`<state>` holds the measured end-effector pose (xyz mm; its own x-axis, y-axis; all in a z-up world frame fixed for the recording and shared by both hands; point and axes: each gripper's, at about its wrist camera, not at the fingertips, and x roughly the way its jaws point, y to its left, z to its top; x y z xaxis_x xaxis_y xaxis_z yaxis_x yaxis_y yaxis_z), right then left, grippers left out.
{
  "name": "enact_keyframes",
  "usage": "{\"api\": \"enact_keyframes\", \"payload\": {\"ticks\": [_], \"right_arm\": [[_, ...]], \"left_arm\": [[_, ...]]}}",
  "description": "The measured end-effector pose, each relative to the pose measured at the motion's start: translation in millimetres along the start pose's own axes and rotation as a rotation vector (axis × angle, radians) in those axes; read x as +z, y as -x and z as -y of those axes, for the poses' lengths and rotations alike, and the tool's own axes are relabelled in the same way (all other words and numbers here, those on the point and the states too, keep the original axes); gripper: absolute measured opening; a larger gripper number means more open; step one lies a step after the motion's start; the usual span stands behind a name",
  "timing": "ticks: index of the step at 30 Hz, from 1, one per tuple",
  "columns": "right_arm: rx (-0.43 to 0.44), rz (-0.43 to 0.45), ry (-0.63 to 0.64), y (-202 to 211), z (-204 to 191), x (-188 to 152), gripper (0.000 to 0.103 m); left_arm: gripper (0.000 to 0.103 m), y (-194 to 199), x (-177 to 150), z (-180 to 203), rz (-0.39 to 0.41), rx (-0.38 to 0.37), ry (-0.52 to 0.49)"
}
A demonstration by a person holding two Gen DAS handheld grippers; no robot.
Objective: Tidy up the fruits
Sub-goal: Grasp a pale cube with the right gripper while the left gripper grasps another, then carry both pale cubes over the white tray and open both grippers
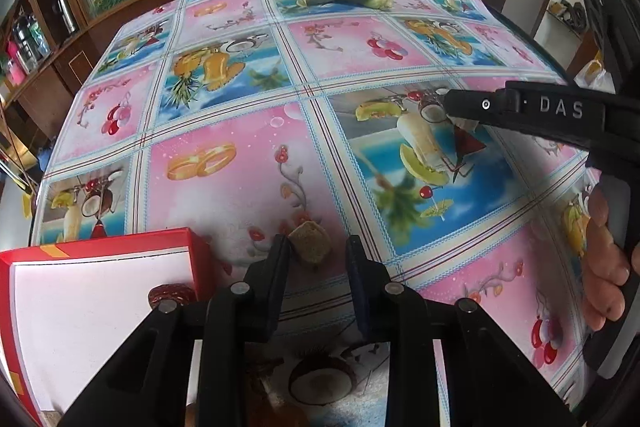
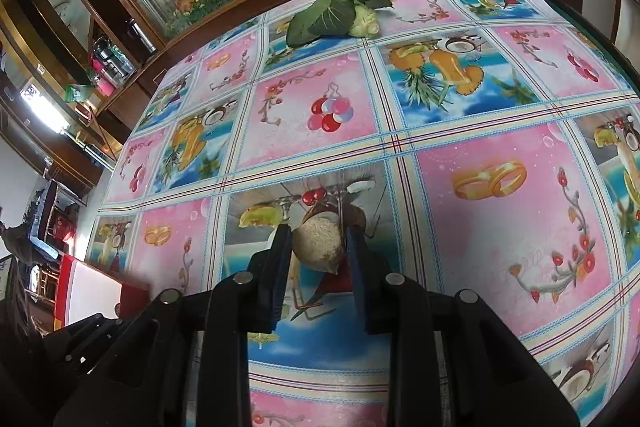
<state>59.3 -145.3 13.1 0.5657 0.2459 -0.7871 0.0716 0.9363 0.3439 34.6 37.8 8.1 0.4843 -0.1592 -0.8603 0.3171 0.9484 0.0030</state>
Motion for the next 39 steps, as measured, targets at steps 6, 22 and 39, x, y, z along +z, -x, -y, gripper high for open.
{"api": "enact_keyframes", "payload": {"ticks": [6,22,39], "right_arm": [[0.027,-0.003,0.011,3,-5,-2,0.03],[0.152,0.047,0.149,29,-54,-29,0.03],[0.511,-0.057,0.472,40,-193,-136,0.03]], "left_arm": [[0.021,1,-1,4,0.003,0.014,0.016],[0.021,91,-67,3,0.16,0.007,0.019],[0.021,134,-162,-98,0.15,0.203,0.225]]}}
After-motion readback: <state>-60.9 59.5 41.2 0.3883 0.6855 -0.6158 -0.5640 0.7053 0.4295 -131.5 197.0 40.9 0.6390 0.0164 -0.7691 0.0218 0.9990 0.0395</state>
